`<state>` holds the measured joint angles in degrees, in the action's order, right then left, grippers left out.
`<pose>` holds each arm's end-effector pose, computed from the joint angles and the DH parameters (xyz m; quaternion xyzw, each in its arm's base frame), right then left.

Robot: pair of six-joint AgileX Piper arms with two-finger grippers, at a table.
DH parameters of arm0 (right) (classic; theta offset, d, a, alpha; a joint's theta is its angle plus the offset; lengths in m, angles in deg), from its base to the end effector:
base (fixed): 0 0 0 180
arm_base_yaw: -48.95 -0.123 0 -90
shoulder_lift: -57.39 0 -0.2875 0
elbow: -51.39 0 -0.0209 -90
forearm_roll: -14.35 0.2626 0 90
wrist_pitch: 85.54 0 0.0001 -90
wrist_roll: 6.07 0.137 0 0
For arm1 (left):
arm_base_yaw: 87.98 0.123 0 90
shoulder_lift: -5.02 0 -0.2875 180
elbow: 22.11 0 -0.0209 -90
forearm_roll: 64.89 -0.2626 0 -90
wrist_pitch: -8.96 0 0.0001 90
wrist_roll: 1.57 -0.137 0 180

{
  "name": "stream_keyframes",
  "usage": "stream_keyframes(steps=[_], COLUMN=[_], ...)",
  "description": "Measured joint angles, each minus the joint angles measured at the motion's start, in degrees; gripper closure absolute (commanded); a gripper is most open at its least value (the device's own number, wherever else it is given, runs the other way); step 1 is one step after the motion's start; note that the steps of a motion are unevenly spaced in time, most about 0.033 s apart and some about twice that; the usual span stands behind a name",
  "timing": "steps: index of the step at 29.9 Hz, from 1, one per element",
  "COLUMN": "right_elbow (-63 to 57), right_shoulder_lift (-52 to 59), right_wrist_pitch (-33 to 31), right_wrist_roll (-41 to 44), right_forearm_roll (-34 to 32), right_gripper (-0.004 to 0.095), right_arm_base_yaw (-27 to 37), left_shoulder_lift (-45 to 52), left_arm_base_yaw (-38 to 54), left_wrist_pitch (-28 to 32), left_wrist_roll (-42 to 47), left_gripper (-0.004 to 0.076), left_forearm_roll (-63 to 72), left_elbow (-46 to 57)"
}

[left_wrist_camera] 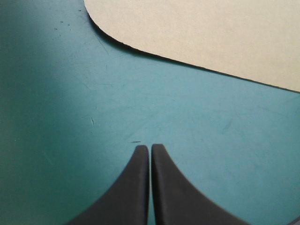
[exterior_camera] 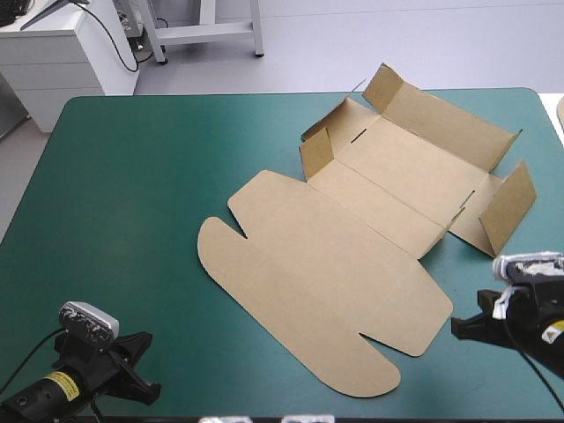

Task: Fold the box

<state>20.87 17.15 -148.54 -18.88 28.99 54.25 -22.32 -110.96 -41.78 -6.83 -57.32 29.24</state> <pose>0.1215 0.0197 0.3239 -0.0511 0.9108 0.0642 0.4046 0.0899 -0.0533 0.2409 0.2046 0.8789 -0.1289 0.4112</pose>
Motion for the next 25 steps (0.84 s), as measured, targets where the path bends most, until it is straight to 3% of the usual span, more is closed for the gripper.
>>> stream_keyframes(steps=[12,17,21,25], right_elbow=[19.0,26.8,31.1,33.4], right_shoulder_lift=[-26.3,-39.3,-47.4,-54.2], right_wrist_pitch=[-0.7,-6.9,-7.7,-7.8], right_wrist_roll=[13.2,14.1,16.7,22.8], right_forearm_roll=[-2.0,-2.0,-2.0,-2.0], right_gripper=[0.0891,0.0692,0.0499,0.0438], right_arm_base_yaw=[0.0,0.0,-0.1,-0.3], left_shoulder_lift=[0.0,0.0,0.0,0.0], left_arm_base_yaw=[0.0,0.0,0.0,0.0], left_wrist_pitch=[0.0,0.0,0.0,0.0], left_wrist_roll=[0.0,0.0,0.0,0.0], left_gripper=[0.0731,0.0731,0.0731,0.0731], left_forearm_roll=[0.0,0.0,0.0,0.0], left_elbow=[0.0,0.0,0.0,0.0])
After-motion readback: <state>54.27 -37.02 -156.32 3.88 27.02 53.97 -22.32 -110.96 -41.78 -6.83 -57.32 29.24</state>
